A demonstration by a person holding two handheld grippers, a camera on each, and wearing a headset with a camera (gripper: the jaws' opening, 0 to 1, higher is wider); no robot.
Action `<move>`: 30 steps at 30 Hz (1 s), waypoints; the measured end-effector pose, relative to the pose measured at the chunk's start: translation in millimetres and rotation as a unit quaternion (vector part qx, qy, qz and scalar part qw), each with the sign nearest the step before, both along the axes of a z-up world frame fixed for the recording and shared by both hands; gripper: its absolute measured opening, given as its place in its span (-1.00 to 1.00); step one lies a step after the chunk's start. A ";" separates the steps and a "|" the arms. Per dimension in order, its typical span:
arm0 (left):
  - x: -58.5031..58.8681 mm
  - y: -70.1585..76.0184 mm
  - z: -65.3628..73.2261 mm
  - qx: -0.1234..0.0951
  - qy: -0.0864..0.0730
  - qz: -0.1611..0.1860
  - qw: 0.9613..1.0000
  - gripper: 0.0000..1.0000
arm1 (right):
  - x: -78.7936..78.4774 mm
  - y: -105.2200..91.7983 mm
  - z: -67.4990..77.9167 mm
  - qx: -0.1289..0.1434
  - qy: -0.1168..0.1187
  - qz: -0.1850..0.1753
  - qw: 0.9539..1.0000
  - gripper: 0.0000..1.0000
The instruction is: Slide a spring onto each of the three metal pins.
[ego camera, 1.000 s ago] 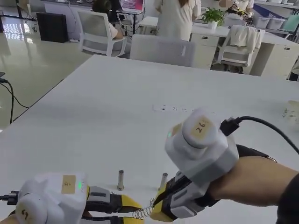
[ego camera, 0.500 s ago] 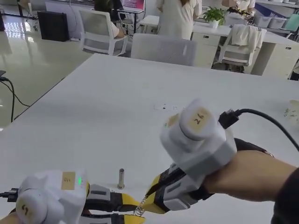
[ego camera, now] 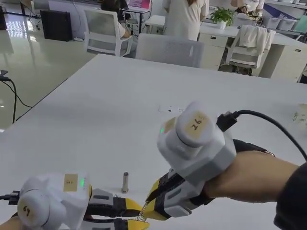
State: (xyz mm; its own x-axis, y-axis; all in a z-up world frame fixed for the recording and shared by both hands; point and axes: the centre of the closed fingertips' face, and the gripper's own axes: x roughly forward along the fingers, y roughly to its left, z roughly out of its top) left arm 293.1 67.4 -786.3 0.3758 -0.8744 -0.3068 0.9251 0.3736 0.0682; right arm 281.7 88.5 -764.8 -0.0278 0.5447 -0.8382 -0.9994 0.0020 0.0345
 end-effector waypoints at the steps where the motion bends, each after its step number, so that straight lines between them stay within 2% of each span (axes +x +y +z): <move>1: 0.2 -0.1 0.3 0.000 0.000 0.000 1.000 -0.95 | 0.0 -0.2 -1.1 -0.002 -0.001 0.001 1.000 -0.81; 13: 1.5 -2.0 8.6 -0.022 0.004 0.003 1.000 -0.95 | 1.0 0.8 -6.7 -0.024 -0.007 0.016 1.000 -0.82; 24: 5.4 -2.4 12.1 -0.031 -0.004 0.010 0.999 -0.94 | 5.8 -0.1 -5.6 -0.033 -0.011 0.013 0.999 -0.83; 30: 5.7 -0.1 6.9 -0.023 0.002 0.012 1.000 -0.77 | 9.4 -2.3 -3.8 -0.031 -0.012 0.006 0.999 -0.83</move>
State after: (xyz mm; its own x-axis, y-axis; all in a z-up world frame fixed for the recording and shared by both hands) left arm 298.8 67.3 -779.5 0.3951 -0.8786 -0.2684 0.9162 0.3980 0.0459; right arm 291.1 86.2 -768.6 -0.0141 0.4907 -0.8712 -0.9999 -0.0095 0.0109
